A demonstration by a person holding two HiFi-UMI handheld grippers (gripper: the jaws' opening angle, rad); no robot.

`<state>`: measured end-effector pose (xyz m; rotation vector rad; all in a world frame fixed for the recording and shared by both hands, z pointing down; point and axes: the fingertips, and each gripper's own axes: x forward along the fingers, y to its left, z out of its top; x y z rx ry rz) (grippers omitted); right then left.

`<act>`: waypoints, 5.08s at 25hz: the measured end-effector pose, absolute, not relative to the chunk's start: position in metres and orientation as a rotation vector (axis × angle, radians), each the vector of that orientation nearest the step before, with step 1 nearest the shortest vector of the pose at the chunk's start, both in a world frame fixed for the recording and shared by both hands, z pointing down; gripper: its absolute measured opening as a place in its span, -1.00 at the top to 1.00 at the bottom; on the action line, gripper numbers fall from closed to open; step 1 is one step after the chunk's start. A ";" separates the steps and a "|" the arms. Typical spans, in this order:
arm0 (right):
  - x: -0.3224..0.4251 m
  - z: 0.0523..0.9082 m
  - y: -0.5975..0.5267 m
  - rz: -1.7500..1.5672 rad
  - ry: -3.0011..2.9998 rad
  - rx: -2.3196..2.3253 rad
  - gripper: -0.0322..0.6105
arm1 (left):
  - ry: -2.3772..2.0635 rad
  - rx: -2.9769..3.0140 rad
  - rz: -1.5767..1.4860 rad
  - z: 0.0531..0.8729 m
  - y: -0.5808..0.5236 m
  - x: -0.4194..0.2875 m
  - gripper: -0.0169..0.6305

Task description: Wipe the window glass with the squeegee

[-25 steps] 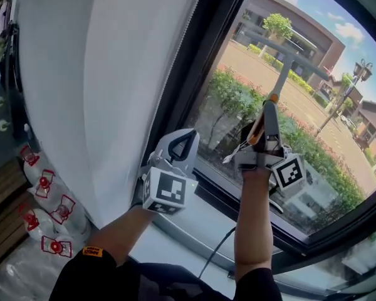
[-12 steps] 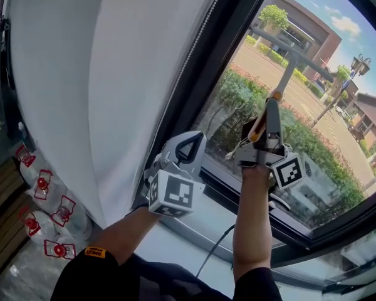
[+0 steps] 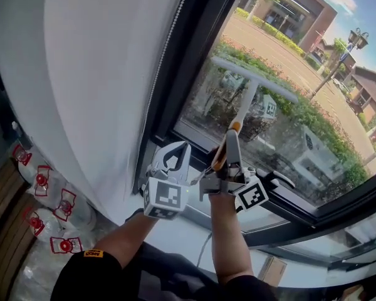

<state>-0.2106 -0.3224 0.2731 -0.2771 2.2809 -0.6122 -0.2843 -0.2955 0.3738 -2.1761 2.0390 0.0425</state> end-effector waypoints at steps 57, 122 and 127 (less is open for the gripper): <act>-0.074 0.185 -0.330 -0.550 2.187 -0.192 0.76 | 1.843 -2.053 0.163 0.232 -0.318 -0.198 0.93; 0.134 0.125 -0.338 -0.440 2.228 -0.151 0.76 | 1.726 -1.981 0.122 0.186 -0.310 0.002 0.93; 0.136 0.182 -0.331 -0.541 2.214 -0.164 0.76 | 1.783 -2.054 0.133 0.230 -0.305 0.010 0.93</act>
